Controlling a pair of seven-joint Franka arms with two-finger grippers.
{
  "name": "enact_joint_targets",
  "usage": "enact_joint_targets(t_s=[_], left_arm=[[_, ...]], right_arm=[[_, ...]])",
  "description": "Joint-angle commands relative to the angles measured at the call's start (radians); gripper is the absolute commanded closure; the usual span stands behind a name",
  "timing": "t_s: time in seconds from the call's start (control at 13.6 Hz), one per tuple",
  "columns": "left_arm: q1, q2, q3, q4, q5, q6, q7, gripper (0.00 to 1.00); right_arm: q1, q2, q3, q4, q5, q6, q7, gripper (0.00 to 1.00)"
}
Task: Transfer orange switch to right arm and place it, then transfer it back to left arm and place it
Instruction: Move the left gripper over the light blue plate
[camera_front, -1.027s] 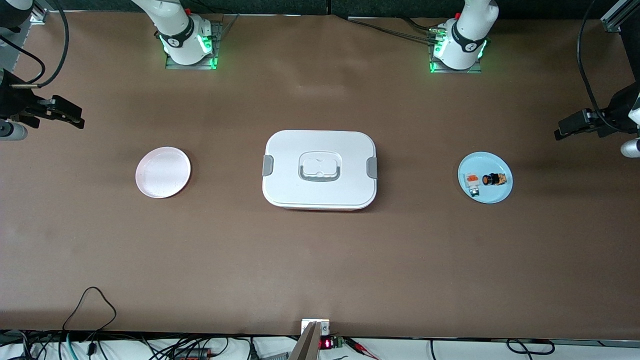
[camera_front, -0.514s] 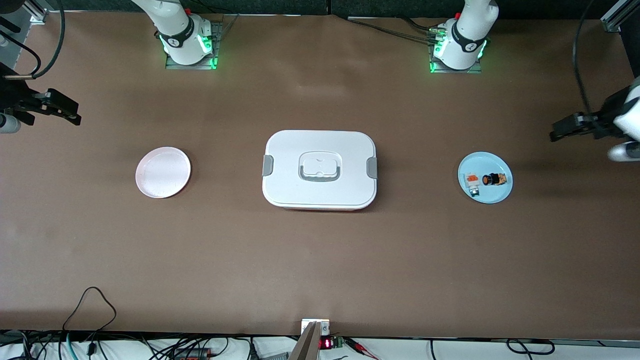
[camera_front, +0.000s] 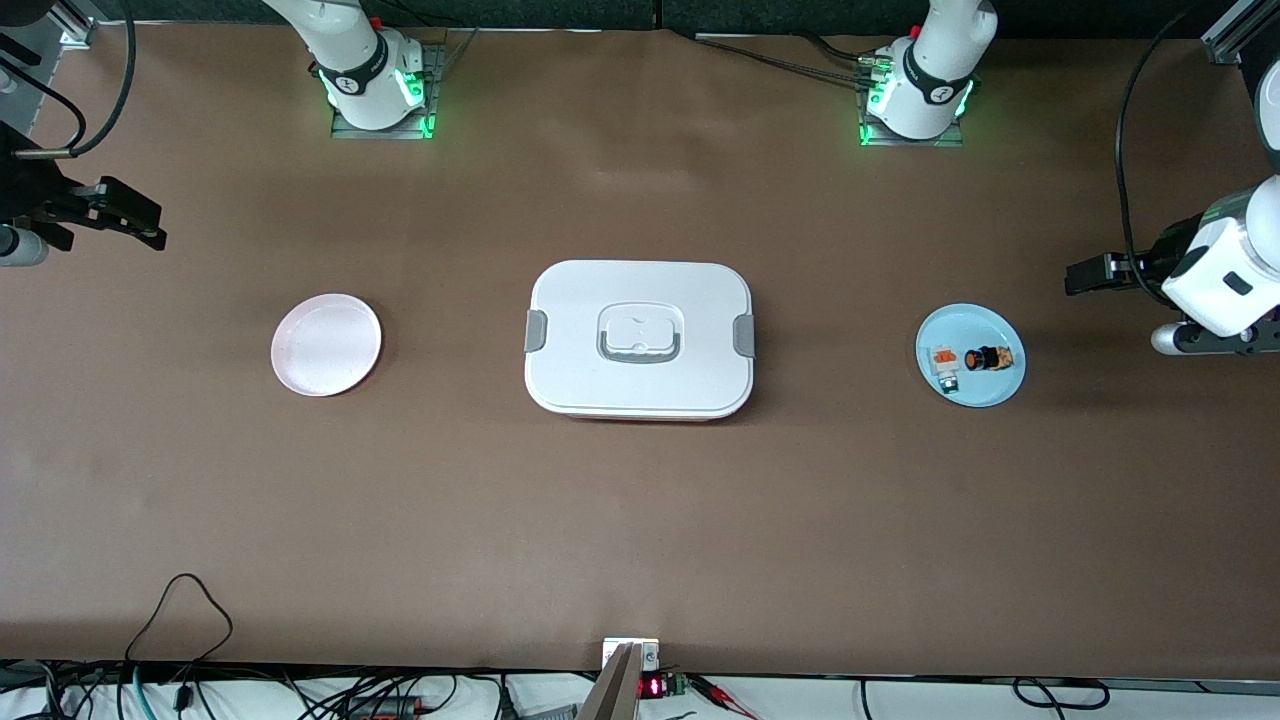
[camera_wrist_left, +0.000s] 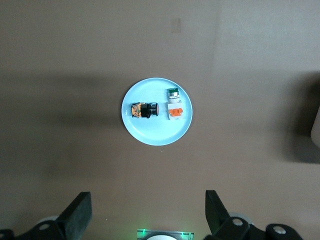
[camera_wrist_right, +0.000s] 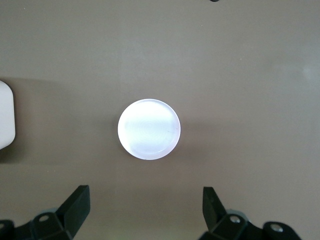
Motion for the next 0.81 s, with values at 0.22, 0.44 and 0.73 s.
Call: enact_joint_targets(t_s=[0.22,0.44,0.73], left_arm=[[0.025,0.142,-0.001,0.017,-0.024,0.023,0.031,0.00],[0.054,0.205,0.000,0.002,-0.032,0.117,0.043,0.00],[0.086,0.213,-0.001,-0.205,-0.030,0.351,0.084,0.00]], right_arm=[[-0.005,-0.004,0.021,0.013,0.016,-0.016,-0.002,0.00],[-0.005,-0.001,0.019,0.013,0.010,-0.015,-0.002,0.00],[-0.005,0.003,0.019,0.012,0.017,-0.016,-0.004,0.00]])
